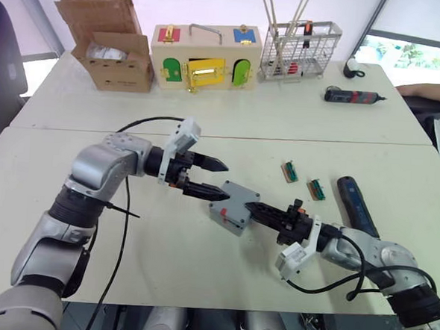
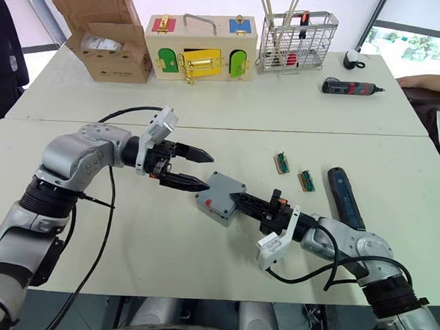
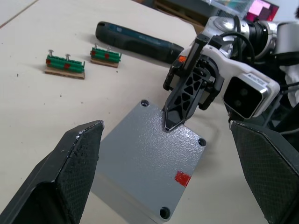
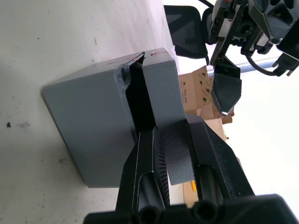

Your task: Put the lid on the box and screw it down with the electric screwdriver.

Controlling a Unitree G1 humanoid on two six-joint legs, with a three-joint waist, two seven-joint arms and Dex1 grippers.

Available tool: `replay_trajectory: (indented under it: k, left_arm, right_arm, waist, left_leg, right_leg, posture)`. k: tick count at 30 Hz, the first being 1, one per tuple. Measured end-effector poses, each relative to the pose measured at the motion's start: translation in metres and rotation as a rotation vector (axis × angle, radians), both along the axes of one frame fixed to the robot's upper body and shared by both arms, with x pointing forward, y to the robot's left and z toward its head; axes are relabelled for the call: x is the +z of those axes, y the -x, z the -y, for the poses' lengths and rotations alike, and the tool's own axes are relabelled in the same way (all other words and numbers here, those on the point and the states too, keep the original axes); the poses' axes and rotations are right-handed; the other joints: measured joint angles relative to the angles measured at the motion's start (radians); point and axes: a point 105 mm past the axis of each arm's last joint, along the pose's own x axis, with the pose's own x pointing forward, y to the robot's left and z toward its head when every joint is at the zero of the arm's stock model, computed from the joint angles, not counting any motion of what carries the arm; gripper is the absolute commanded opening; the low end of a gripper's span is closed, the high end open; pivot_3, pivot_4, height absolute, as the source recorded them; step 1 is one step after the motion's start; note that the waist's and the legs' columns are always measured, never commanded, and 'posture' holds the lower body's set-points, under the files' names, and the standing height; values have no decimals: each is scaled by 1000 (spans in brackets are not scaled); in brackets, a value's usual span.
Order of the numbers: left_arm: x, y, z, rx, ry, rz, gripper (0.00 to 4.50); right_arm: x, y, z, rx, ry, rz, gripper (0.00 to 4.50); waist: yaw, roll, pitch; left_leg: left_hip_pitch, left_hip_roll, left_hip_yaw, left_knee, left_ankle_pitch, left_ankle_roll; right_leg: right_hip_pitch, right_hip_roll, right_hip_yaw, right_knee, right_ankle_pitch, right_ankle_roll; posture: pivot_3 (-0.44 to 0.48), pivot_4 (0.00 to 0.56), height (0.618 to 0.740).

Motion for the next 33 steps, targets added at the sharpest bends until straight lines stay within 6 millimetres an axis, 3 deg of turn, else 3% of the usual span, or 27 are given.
replay_trajectory:
  k: [3, 6, 13, 24, 28, 33]
  left_arm:
    - [-5, 0, 3, -12, -15, 10, 4441]
    - [-10, -1, 7, -21, -19, 16, 3686]
    - [-26, 0, 18, -48, -45, 17, 203]
    - [-36, -1, 23, -74, -77, 62, 95]
    - [-43, 3, 23, -95, -80, 79, 95]
    - [-49, 3, 23, -105, -92, 120, 0]
  right_arm:
    - [-1, 1, -1, -2, -6, -4, 139]
    - [-2, 2, 0, -3, -13, -8, 139]
    - [-4, 3, 0, -6, -18, -12, 139]
    - [-6, 3, 4, 0, -19, -14, 139]
    - [-8, 3, 4, 2, -17, -20, 139]
    - [-7, 5, 5, -3, -46, -30, 2462]
  waist:
    - [0, 0, 0]
    - [0, 0, 0]
    - [-1, 0, 0]
    - [2, 1, -1]
    - [3, 1, -1]
    - [3, -1, -8]
  left_leg:
    - [0, 0, 0, 0, 0, 0]
    - [0, 0, 0, 0, 0, 0]
    - [1, 0, 0, 0, 0, 0]
    - [5, 0, 0, 0, 0, 0]
    - [17, 0, 0, -3, -2, 3]
    - [18, 0, 0, -2, -2, 4]
  right_leg:
    - [0, 0, 0, 0, 0, 0]
    - [0, 0, 0, 0, 0, 0]
    - [1, 0, 0, 0, 0, 0]
    - [5, 0, 0, 0, 0, 0]
    - [19, 0, 0, -4, 0, 0]
    - [20, 0, 0, -4, -1, 0]
  posture:
    - [0, 150, 740]
    - [0, 150, 740]
    - [0, 150, 740]
    - [0, 150, 740]
    - [0, 150, 740]
    - [0, 150, 740]
